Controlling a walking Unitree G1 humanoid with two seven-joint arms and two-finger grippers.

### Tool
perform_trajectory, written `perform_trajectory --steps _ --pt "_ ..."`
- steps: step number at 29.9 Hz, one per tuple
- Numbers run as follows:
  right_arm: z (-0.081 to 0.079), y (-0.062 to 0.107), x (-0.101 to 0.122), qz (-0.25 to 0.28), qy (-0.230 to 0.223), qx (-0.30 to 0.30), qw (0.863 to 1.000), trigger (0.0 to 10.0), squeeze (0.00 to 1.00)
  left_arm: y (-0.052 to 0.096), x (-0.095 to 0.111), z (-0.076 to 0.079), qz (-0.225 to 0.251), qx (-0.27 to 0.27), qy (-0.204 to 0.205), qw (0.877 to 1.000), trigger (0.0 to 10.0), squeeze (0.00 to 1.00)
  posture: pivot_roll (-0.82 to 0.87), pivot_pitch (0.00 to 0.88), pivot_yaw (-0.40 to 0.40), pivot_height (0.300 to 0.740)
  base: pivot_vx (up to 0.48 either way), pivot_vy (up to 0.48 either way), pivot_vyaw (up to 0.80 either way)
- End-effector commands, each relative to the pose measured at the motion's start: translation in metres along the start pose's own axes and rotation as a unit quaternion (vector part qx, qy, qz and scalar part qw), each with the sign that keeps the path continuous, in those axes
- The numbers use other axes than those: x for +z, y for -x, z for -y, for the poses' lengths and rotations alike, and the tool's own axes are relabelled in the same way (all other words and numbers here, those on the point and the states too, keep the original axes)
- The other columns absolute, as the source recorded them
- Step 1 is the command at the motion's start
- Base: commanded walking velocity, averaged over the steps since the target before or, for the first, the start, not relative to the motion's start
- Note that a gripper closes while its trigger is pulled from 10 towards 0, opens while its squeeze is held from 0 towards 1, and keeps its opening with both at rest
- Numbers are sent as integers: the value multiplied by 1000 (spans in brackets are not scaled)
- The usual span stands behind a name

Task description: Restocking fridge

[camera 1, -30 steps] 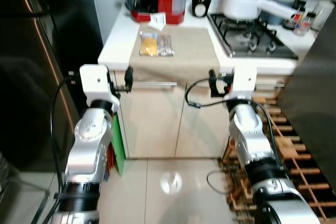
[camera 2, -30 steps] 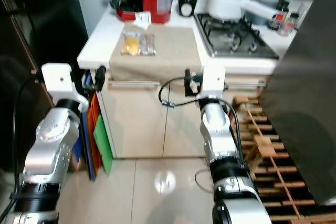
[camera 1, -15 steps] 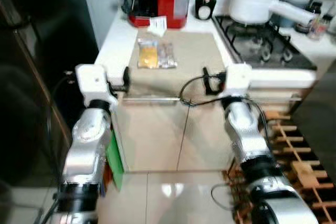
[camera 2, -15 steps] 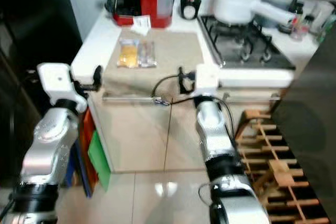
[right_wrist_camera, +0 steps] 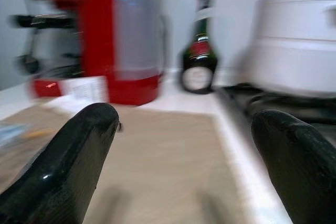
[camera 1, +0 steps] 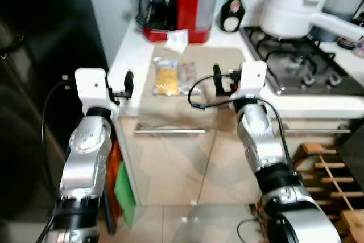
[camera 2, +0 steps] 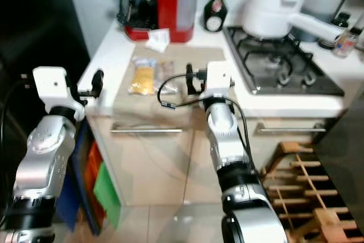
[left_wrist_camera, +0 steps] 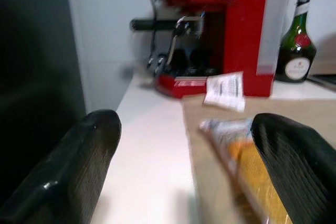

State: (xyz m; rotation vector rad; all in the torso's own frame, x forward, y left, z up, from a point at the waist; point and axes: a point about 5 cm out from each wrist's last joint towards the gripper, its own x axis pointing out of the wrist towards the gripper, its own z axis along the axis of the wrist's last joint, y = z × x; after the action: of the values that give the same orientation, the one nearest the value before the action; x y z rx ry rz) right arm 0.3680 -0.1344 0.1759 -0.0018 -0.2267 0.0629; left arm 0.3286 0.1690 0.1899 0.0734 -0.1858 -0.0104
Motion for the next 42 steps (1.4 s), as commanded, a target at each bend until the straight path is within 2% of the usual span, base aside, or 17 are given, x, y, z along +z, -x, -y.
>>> perform_trajectory --steps 1,3,4,6,8,10,11,13,14,16,19,23,28,30,34,39,42 --pt "-13 2 13 18 -5 44 999 10000 0 -11 9 -21 -13 28 -19 999 10000 0 -15 0 -8 740 0 0 0" --pt "-14 5 14 18 -4 52 998 10000 0 -15 16 -27 -10 28 -8 1000 10000 0 -19 0 -4 740 0 0 0" --pt "-13 11 13 17 -3 52 999 10000 0 -25 25 -31 -13 22 24 999 10000 0 -27 0 5 740 0 0 0" --pt "-12 13 12 17 -3 49 999 10000 0 -29 28 -32 -17 18 37 999 10000 0 -27 0 5 740 0 0 0" --pt "-7 16 8 9 -9 34 999 10000 0 -42 30 -27 -35 -19 82 996 10000 0 -36 0 17 740 0 0 0" --pt "-4 19 7 4 -14 25 1000 10000 0 -55 26 -22 -61 -47 106 991 10000 0 -48 0 37 740 0 0 0" --pt "-4 19 7 4 -14 25 1000 10000 0 -55 26 -22 -61 -47 106 991 10000 0 -48 0 37 740 0 0 0" --pt "-3 25 9 1 -23 20 1000 10000 0 -67 18 -15 -102 -84 136 982 10000 0 -69 0 66 740 0 0 0" --pt "-3 25 9 1 -23 20 1000 10000 0 -67 18 -15 -102 -84 136 982 10000 0 -69 0 66 740 0 0 0" --pt "-2 31 12 1 -30 23 999 10000 0 -72 11 -10 -132 -111 156 972 10000 0 -84 0 79 740 0 0 0" --pt "9 39 18 16 16 11 1000 10000 0 -75 2 -9 -162 -104 175 965 10000 0 -109 0 97 740 0 0 0" --pt "20 57 18 -2 34 0 999 10000 0 -76 -4 -2 -175 -111 208 956 10000 0 -141 0 121 740 0 0 0" --pt "22 64 15 -15 31 -7 999 10000 0 -78 -5 4 -176 -124 213 953 10000 0 -146 0 126 740 0 0 0" --pt "18 70 15 -23 27 -7 999 10000 0 -76 -11 14 -192 -151 204 948 10000 0 -140 0 127 740 0 0 0" --pt "13 73 13 -34 24 0 999 10000 0 -75 -18 20 -204 -158 187 948 10000 0 -139 0 128 740 0 0 0" --pt "12 75 9 -59 30 -3 998 10000 0 -74 -26 16 -224 -126 163 953 10000 0 -138 0 127 740 0 0 0" --pt "13 77 8 -67 40 -4 997 10000 0 -74 -28 15 -226 -110 172 952 10000 0 -143 0 127 740 0 0 0"
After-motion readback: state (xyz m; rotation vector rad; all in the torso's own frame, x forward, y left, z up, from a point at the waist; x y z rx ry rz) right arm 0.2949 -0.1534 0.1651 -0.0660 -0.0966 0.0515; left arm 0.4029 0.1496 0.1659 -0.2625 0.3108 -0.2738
